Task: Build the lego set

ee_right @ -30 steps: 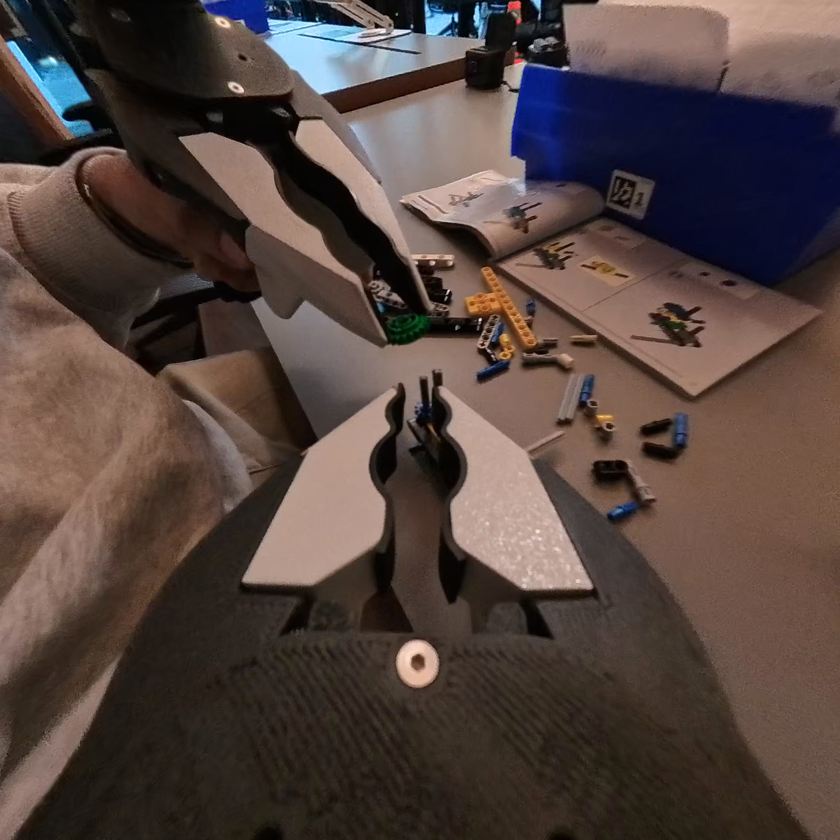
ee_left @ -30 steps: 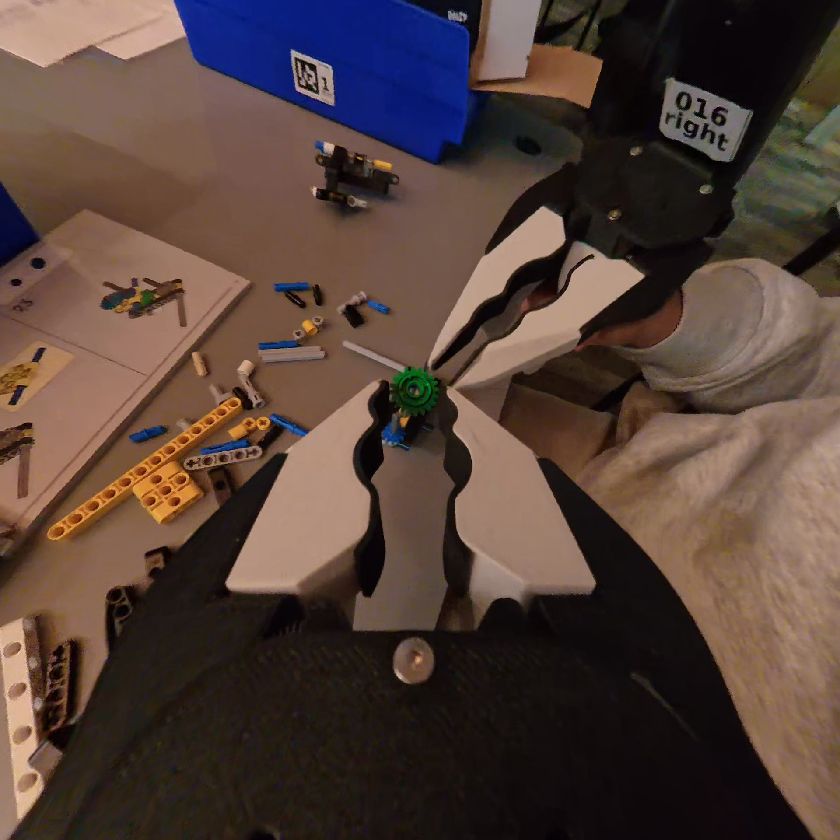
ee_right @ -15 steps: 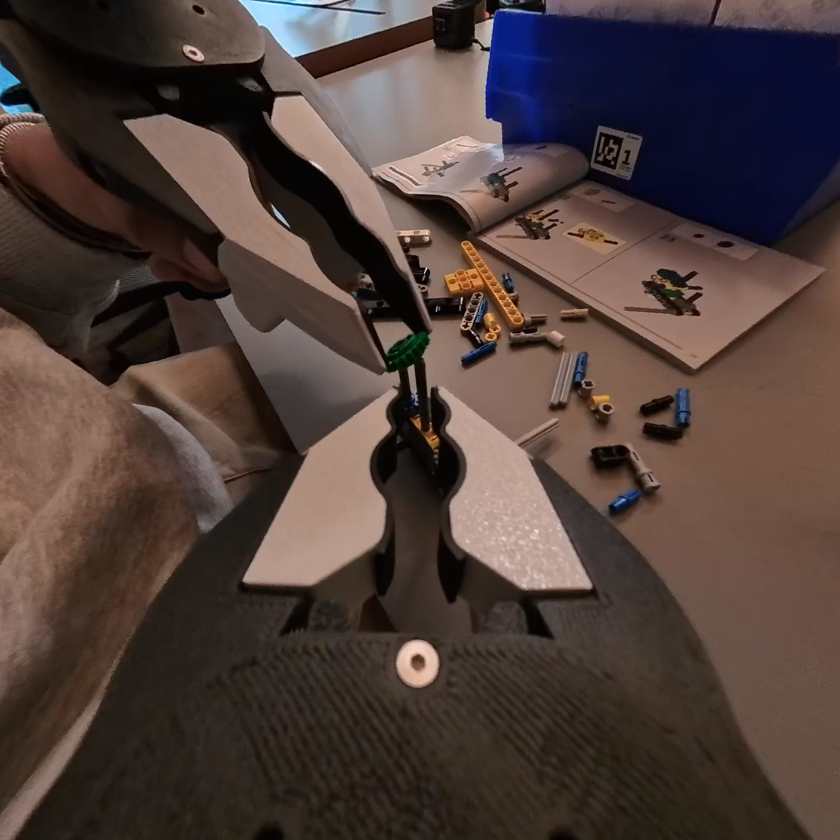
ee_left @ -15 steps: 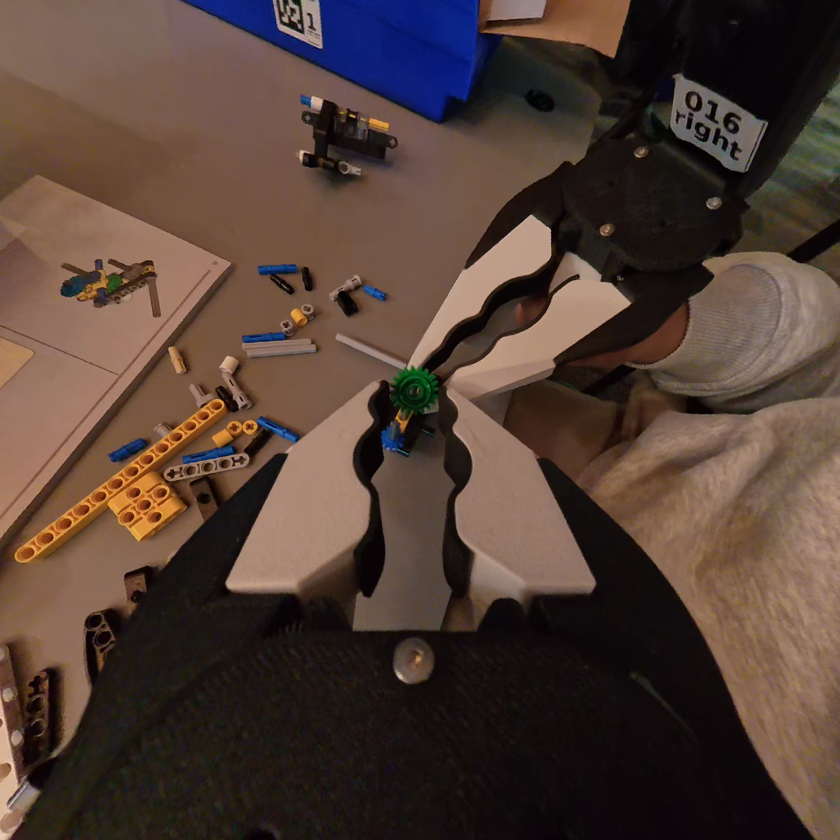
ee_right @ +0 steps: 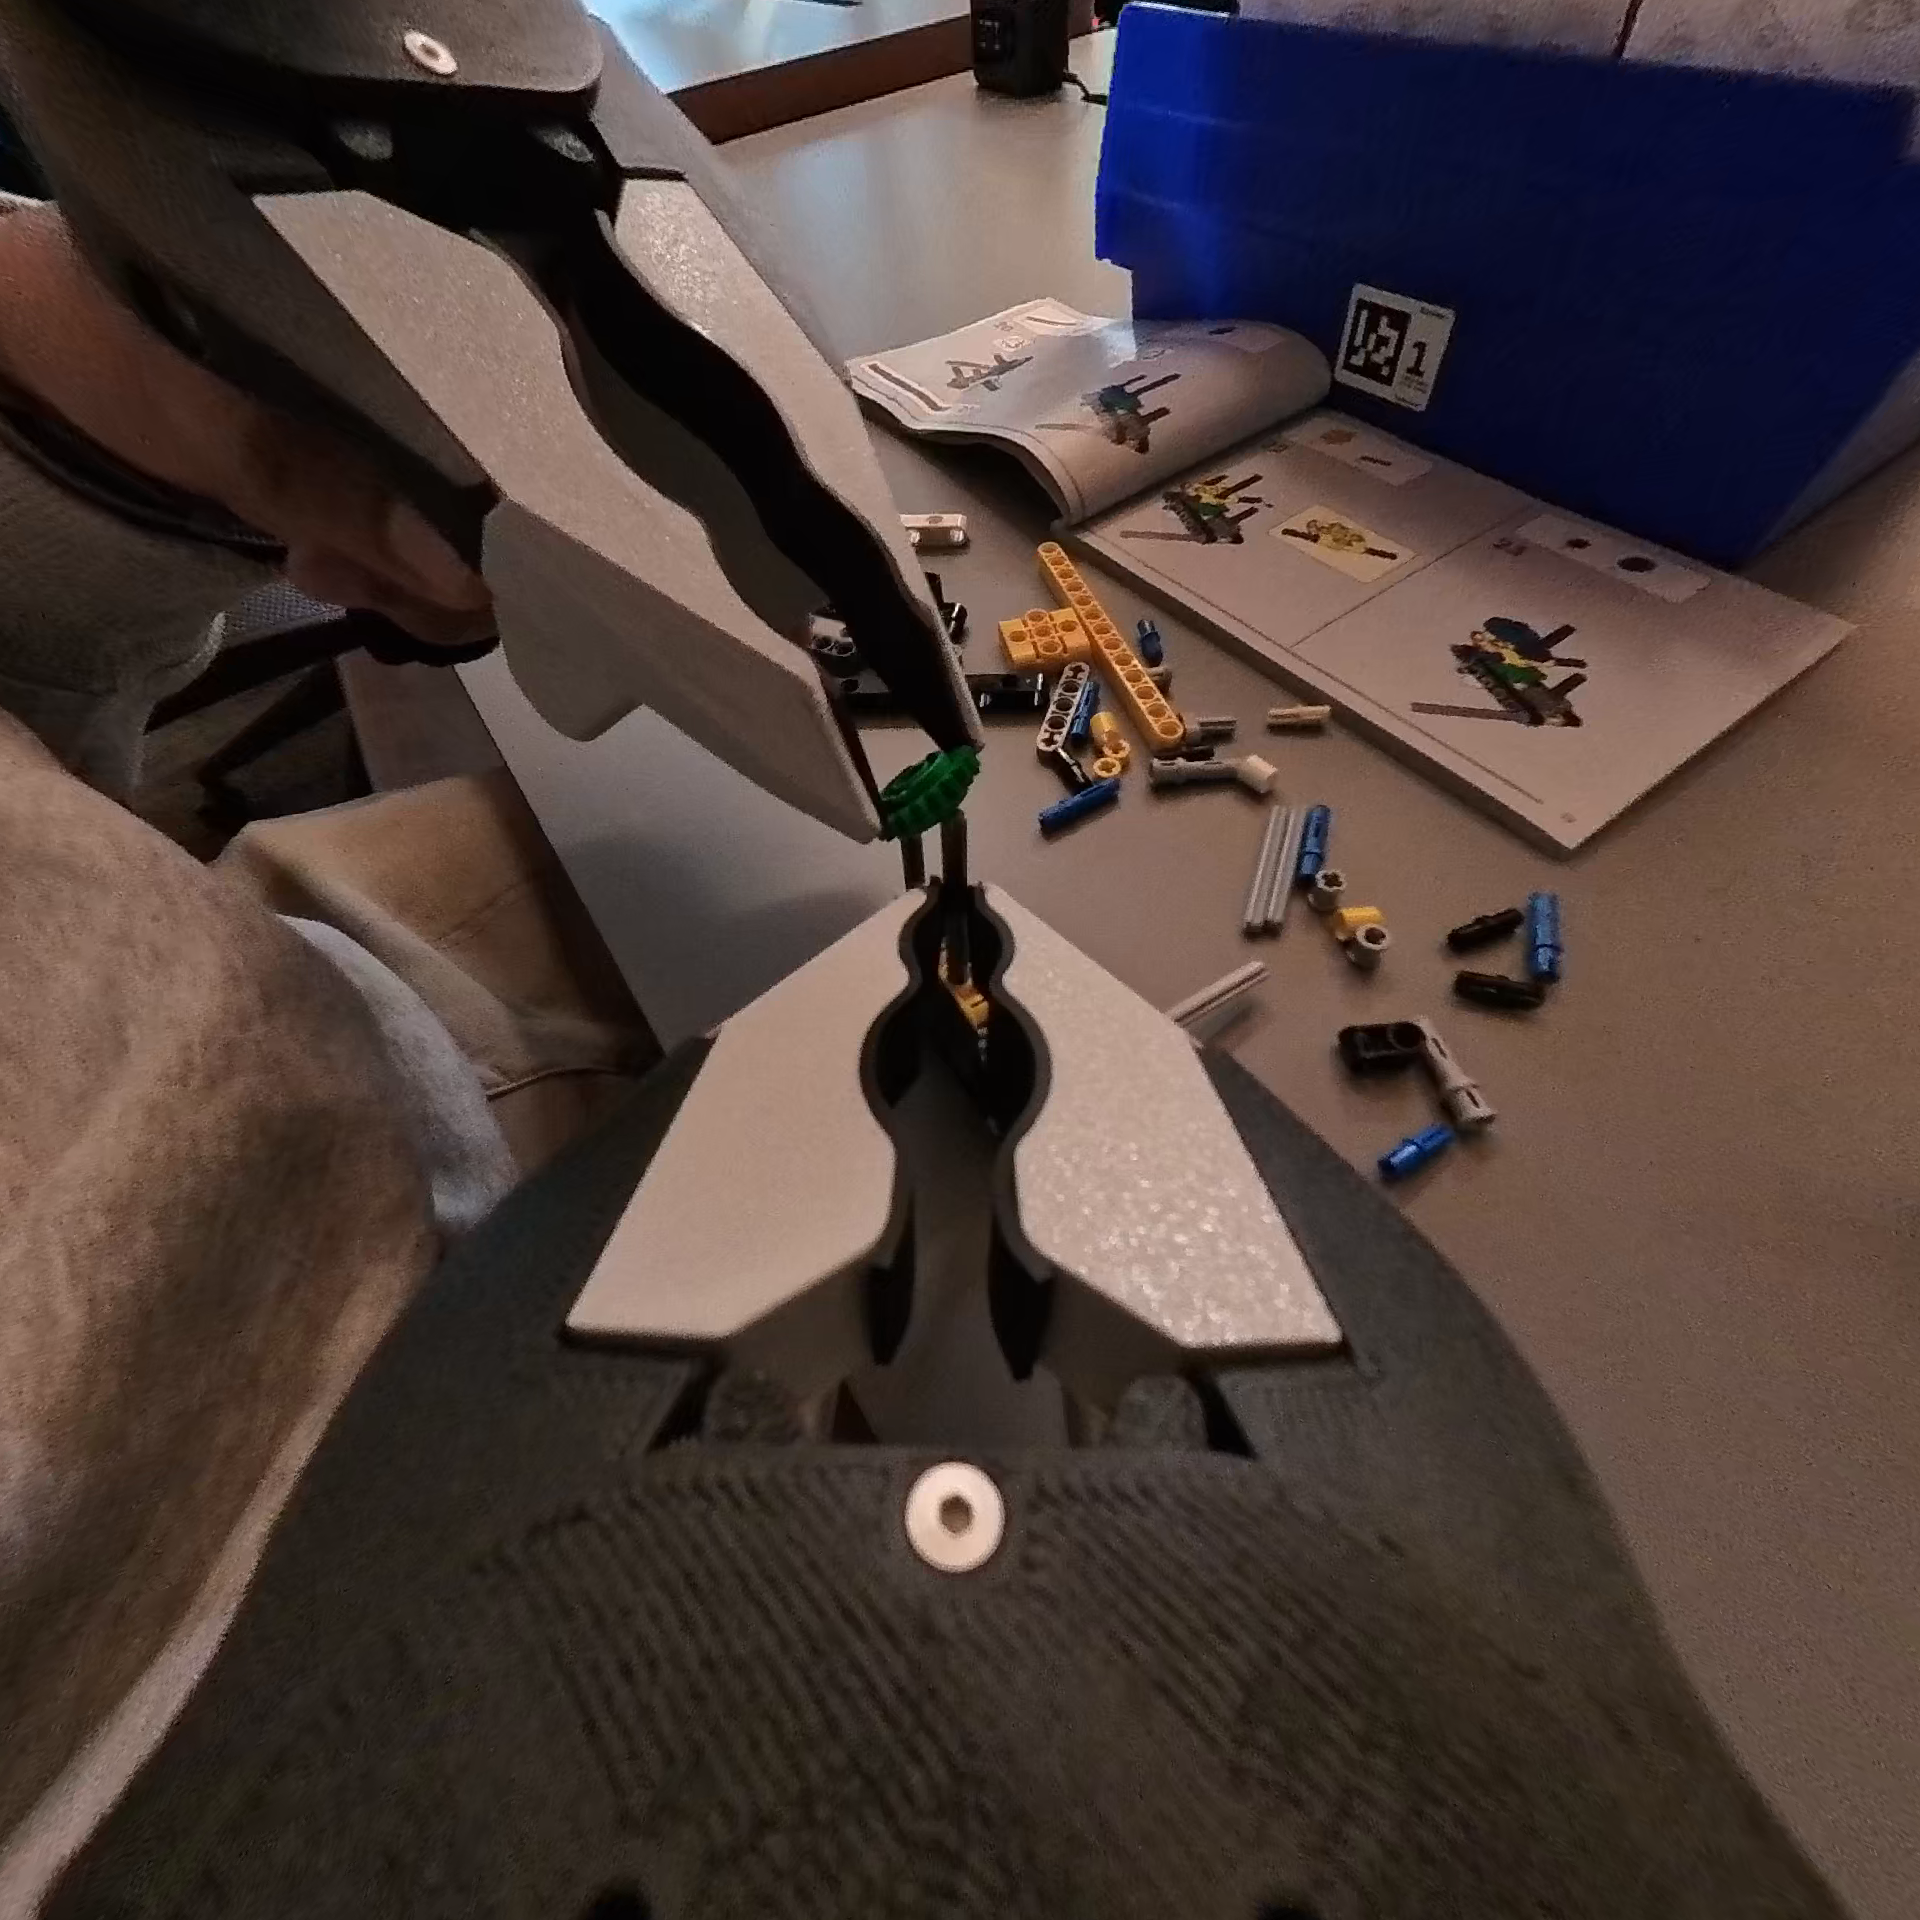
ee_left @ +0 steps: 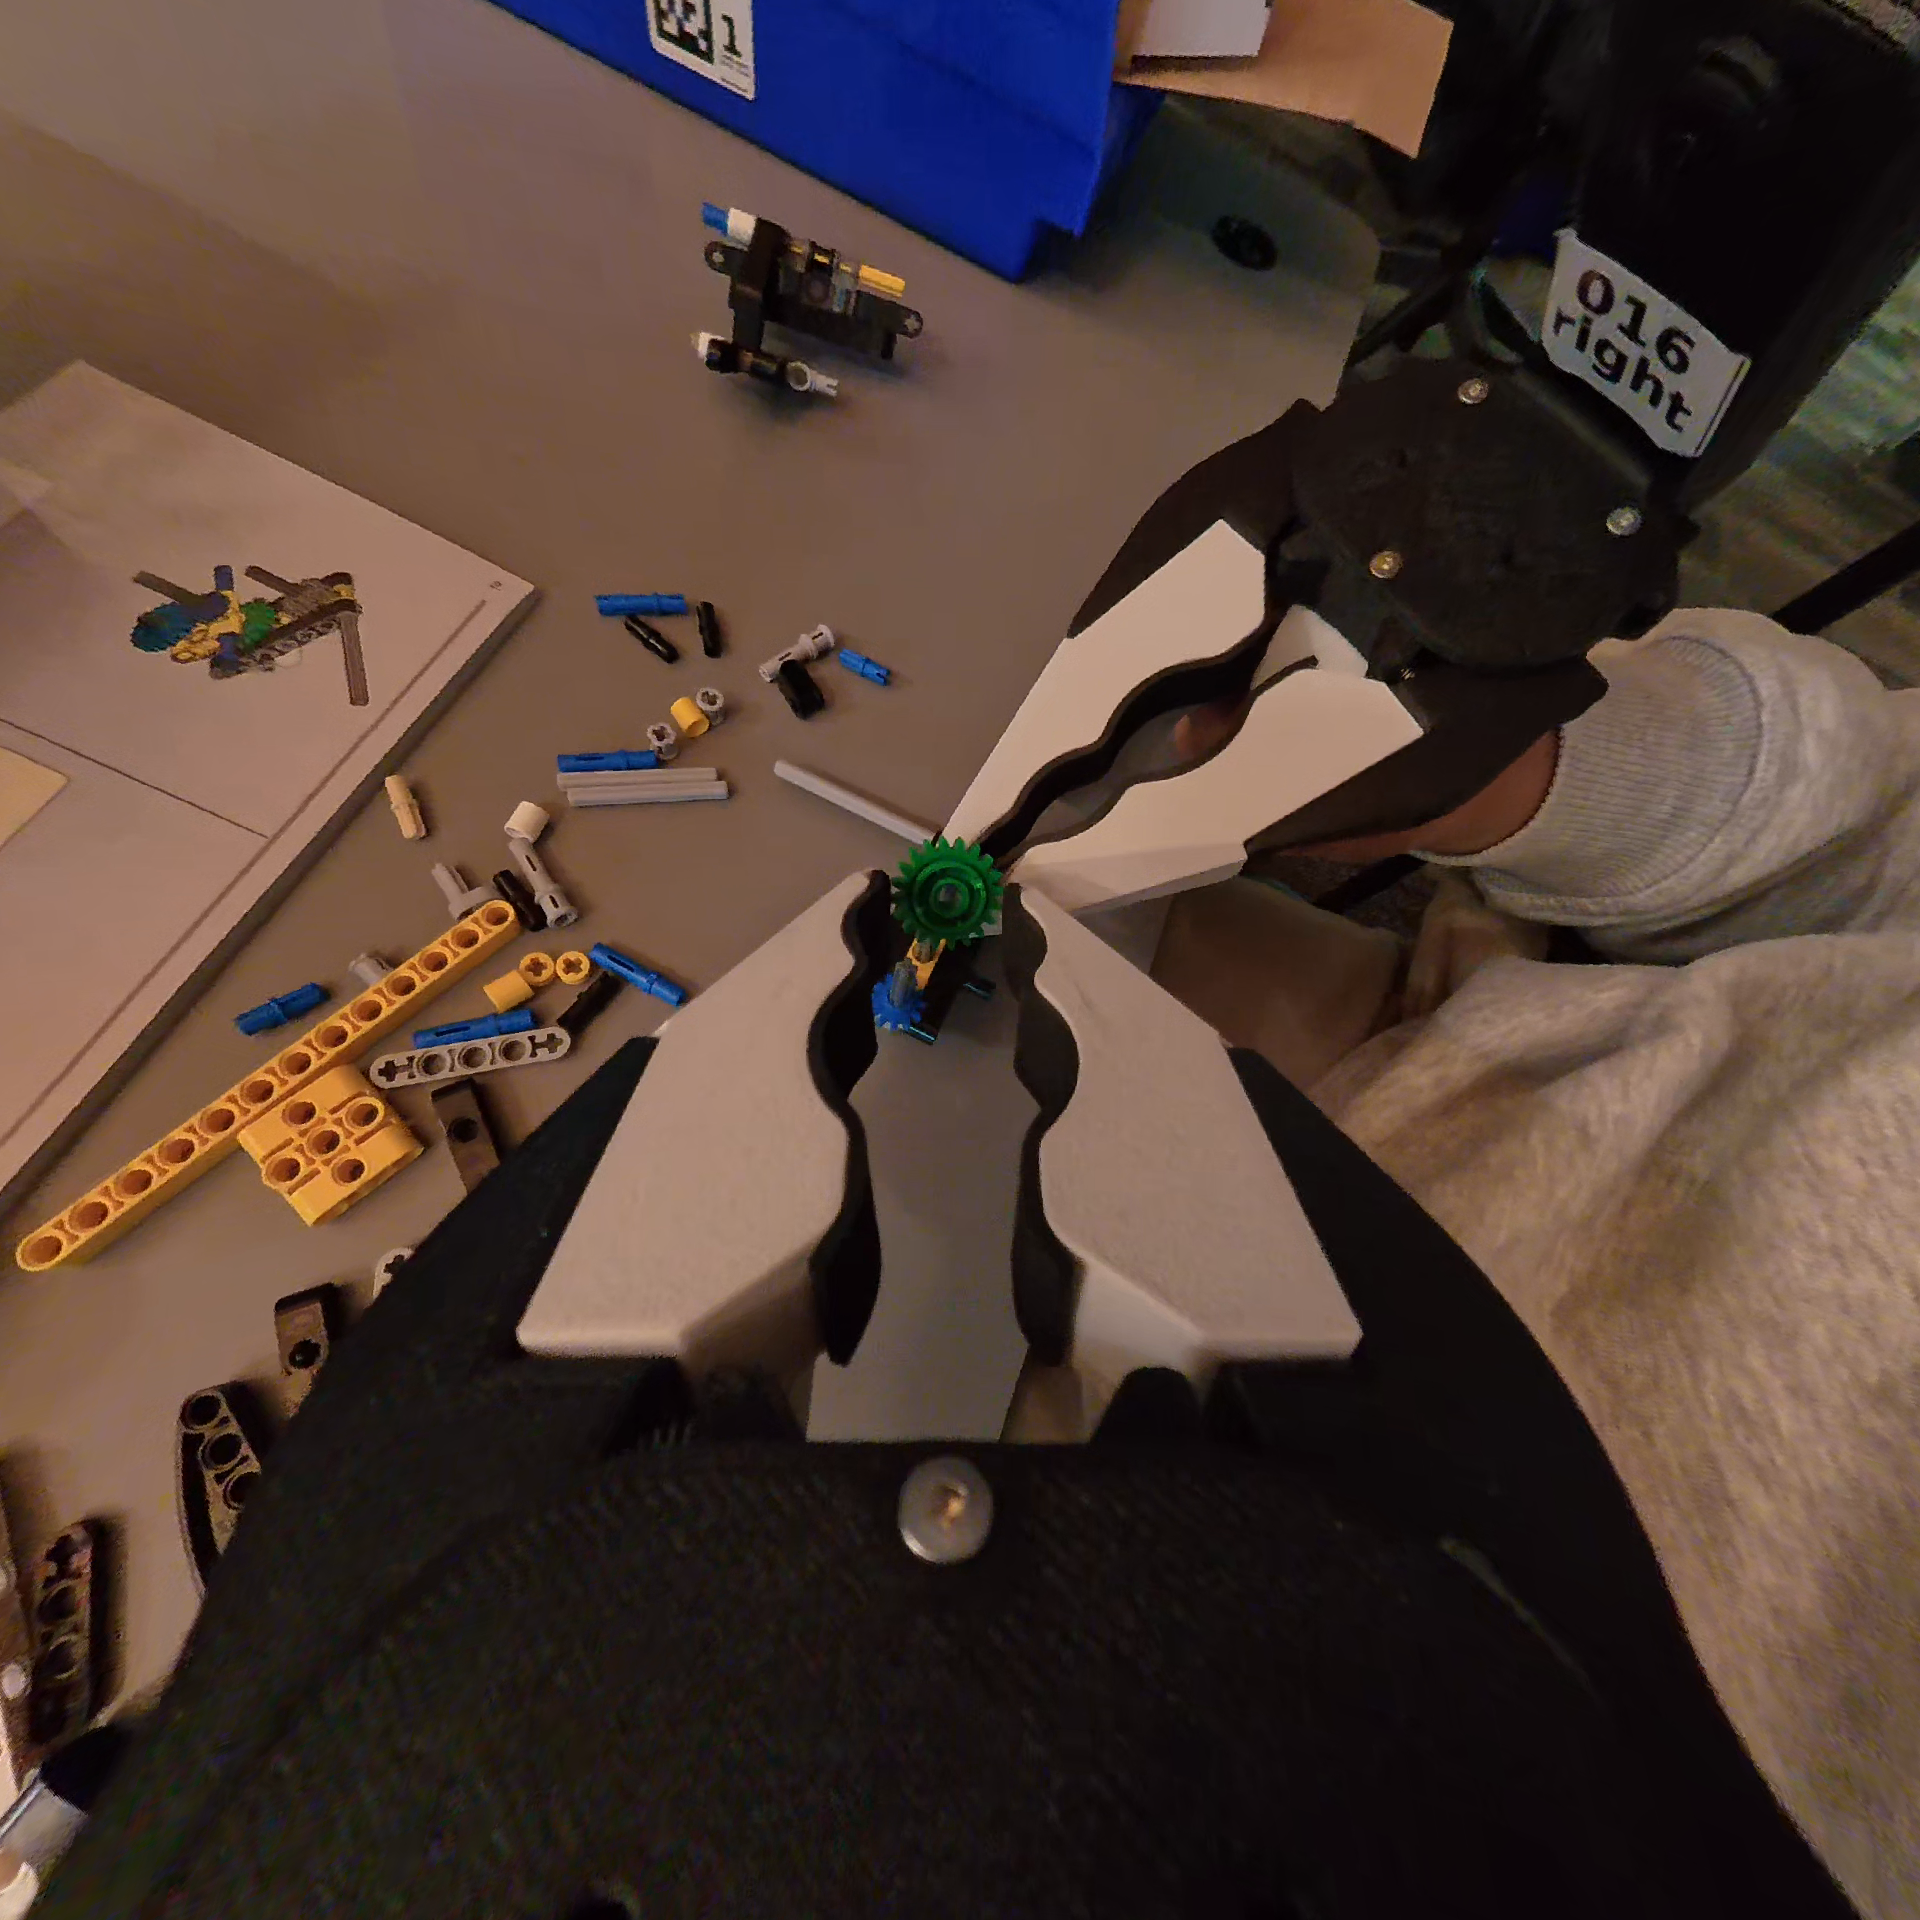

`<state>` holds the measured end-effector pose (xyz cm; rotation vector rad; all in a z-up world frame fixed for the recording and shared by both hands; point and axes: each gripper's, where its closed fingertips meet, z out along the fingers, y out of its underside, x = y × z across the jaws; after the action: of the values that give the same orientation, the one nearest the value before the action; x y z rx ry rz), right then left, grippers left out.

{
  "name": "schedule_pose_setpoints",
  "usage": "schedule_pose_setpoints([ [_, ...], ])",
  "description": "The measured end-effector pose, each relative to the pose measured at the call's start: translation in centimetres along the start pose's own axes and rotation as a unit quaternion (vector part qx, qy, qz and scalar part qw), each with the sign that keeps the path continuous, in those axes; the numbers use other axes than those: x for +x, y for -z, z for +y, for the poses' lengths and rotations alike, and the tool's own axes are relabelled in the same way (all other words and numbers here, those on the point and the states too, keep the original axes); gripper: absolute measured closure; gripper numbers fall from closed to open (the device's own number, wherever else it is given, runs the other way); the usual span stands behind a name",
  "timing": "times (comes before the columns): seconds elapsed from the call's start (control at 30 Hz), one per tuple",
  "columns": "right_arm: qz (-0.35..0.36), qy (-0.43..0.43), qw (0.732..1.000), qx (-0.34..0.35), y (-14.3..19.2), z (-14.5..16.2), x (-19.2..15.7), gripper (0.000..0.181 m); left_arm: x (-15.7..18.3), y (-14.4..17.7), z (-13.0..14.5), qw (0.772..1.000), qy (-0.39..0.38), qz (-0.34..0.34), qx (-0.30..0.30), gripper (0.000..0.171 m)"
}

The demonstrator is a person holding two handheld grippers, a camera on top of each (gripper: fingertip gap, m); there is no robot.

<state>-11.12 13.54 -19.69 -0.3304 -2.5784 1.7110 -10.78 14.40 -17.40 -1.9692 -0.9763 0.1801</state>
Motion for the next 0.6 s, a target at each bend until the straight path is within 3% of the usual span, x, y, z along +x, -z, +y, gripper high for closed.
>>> schedule_pose_setpoints([
  [0.6,0.005,0.012,1.000,0.000,-0.01,0.00,-0.05,0.179,0.19,-0.23,-0.57,1.000,0.017,0.002,0.010,0.153],
])
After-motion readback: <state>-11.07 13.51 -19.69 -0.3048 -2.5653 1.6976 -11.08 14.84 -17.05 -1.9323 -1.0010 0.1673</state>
